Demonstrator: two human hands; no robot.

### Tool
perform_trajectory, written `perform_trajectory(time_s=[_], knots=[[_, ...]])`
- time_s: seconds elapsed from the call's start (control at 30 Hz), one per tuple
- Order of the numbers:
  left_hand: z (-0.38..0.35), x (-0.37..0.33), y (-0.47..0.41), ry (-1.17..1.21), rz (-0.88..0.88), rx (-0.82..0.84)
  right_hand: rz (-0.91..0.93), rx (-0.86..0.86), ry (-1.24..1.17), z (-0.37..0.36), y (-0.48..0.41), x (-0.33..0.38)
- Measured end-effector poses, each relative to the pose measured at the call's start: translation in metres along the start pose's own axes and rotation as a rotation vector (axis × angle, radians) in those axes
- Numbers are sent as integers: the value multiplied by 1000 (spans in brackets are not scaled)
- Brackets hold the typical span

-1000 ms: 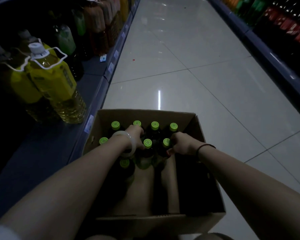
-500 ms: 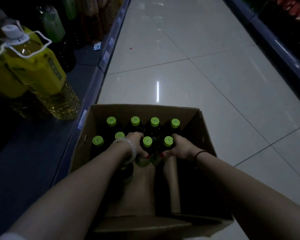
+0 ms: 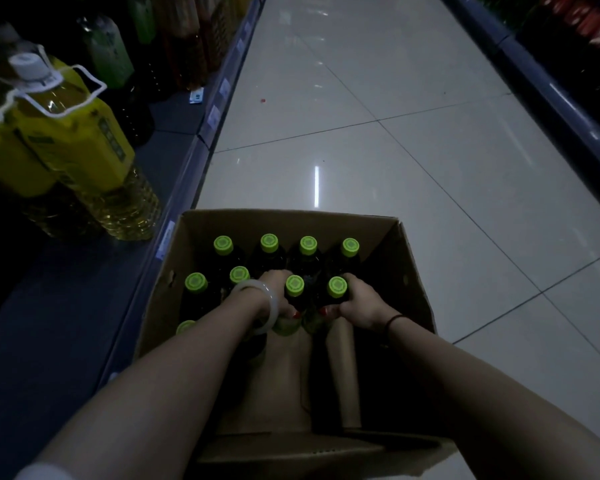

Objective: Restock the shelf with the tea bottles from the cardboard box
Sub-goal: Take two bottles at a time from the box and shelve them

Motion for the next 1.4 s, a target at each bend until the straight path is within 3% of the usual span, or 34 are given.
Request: perform_trajectory(time_s=[0.33, 0.6, 1.07, 1.4], knots=[[35, -7, 34, 169, -15, -42, -24, 28, -124, 26, 31, 27], [126, -40, 115, 354, -45, -119, 39, 69, -119, 72, 97, 122], [414, -134, 343, 534, -25, -185, 125, 139, -137, 209, 295, 429], [647, -187, 521, 600, -54, -340, 346, 136, -125, 306, 434, 675]])
Point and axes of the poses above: each hand's wrist, its own y-axis away from the middle knuckle, its own z-axis out of the back of the hand, x = y × z, the point moved 7 cm from there along -y, towards the middle knuckle, and after that the axes turned 13 degrees about -y, right-handed, at the moved point
